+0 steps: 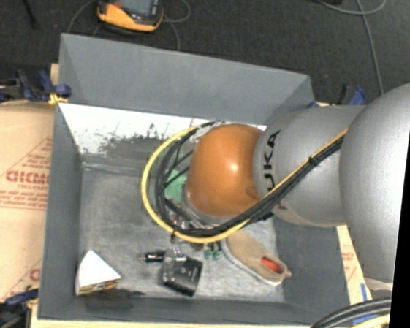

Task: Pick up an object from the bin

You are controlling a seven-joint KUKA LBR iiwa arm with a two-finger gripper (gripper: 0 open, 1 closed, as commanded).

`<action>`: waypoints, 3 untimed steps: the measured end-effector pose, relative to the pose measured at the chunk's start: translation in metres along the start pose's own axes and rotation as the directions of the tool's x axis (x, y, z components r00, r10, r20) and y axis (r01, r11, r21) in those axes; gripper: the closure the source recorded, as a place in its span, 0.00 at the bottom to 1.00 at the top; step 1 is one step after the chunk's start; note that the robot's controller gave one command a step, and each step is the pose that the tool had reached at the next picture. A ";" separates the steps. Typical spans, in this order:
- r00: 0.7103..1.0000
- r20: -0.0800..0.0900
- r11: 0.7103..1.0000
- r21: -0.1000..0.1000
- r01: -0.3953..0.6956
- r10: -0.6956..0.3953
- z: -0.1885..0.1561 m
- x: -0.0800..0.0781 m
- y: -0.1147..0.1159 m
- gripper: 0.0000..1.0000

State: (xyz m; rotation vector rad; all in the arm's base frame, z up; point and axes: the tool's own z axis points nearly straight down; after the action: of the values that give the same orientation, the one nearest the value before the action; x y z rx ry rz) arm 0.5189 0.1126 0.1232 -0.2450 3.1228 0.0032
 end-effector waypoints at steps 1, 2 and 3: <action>0.984 -0.002 0.984 -0.001 0.178 -0.178 0.050 0.010 -0.004 1.00; 0.984 -0.001 0.984 -0.001 0.177 -0.177 0.050 0.010 -0.003 1.00; 0.990 -0.010 0.990 -0.001 0.138 -0.138 0.038 0.020 -0.009 1.00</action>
Offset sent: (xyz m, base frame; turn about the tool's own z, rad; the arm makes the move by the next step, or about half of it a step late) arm 0.0000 0.0000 0.0000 0.0000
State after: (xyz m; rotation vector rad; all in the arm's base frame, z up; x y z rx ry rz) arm 0.5012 0.1009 0.0848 -0.4619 3.1083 0.0017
